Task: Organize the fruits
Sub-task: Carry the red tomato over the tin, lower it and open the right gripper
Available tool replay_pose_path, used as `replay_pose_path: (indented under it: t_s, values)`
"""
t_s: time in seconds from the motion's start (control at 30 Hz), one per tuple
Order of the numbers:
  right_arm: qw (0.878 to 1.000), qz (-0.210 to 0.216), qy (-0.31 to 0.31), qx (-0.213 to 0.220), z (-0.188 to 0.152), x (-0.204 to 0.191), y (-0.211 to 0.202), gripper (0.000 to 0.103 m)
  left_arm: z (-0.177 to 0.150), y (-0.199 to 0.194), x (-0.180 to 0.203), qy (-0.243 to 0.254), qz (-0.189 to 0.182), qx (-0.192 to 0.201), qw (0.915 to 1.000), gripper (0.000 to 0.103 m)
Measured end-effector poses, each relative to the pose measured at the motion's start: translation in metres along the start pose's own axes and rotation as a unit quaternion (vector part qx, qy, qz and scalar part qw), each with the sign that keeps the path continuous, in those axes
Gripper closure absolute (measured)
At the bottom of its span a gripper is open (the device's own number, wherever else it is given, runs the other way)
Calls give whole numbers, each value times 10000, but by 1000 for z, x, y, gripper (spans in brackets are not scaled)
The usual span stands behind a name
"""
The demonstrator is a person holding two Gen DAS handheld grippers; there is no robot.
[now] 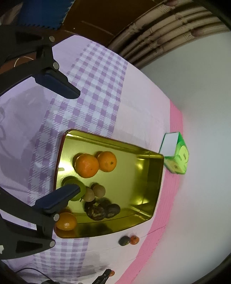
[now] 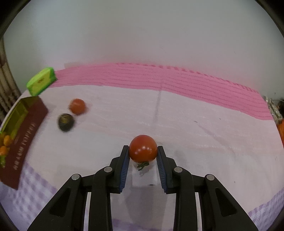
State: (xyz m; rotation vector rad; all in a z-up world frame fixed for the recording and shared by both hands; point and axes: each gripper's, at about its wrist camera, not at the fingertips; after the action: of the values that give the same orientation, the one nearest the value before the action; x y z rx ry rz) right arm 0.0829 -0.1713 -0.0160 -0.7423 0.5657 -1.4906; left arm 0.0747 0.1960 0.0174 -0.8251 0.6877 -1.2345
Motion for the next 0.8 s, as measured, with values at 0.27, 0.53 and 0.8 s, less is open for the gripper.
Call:
replay_pose_path:
  t_s: [0.27, 0.53, 0.8]
  values:
    - [9964, 643, -457, 308, 21, -66, -36, 71, 5, -12, -17, -395, 160, 208, 9989, 3]
    - [9815, 1467, -1150, 440, 33, -161, -61, 71, 8, -11, -25, -555, 139, 203, 9982, 3]
    - [9654, 1923, -1737, 287, 24, -232, -65, 71, 9, -10, -31, -693, 205, 242, 9971, 3]
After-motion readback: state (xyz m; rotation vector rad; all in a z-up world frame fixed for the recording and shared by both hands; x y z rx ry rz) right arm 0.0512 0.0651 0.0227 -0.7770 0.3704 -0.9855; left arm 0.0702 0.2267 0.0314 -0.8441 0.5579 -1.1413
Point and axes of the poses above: each gripper's, at about its wrist camera, not at the fingertips, and y roughly the way its jaws point, x to its right, z to its top, and after that the axes turned 6 degrees about -y, right-handed
